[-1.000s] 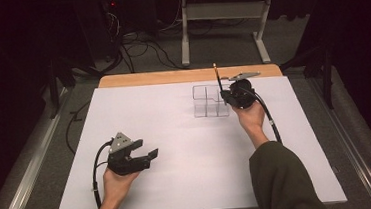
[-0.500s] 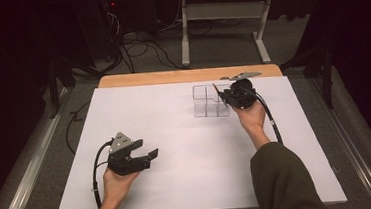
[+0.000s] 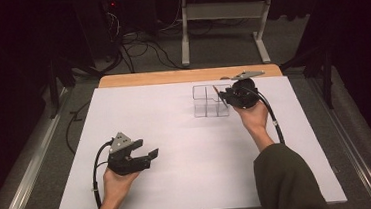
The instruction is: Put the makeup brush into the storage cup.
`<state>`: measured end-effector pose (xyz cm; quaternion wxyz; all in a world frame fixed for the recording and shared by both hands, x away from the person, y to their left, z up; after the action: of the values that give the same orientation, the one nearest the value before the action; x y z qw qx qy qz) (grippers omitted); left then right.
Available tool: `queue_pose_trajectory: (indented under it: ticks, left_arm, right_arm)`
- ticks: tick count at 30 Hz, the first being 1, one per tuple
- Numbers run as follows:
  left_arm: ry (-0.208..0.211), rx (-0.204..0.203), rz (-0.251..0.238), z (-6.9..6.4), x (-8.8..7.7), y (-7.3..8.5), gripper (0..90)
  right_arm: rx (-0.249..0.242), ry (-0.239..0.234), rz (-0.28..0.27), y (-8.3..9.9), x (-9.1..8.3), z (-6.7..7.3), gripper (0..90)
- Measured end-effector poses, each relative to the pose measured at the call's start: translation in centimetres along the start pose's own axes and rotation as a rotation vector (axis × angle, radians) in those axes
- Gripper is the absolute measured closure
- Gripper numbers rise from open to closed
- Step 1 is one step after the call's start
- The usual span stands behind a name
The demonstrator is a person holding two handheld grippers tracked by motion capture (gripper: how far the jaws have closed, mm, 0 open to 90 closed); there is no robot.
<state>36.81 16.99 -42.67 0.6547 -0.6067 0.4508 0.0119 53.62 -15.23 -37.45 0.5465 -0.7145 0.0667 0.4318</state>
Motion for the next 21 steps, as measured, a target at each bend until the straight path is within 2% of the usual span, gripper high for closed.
queue_pose_trajectory:
  ticks: [21]
  left_arm:
    - [0.000,-0.006,-0.002,0.1,0.0,0.0,30.8]
  right_arm:
    - [-0.003,-0.001,-0.007,0.0,-1.5,-0.3,63.6]
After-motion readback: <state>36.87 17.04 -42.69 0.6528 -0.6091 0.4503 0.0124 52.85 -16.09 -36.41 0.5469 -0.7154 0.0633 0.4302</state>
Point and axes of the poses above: each handheld gripper's, and its own axes: x roughly forward along the jaws, y roughly out of its underside, z roughly to its left, the point moved 5 cm from there along x, roughly forward along the jaws, and after that the axes turned 7 degrees about z, right-handed, at the moved point
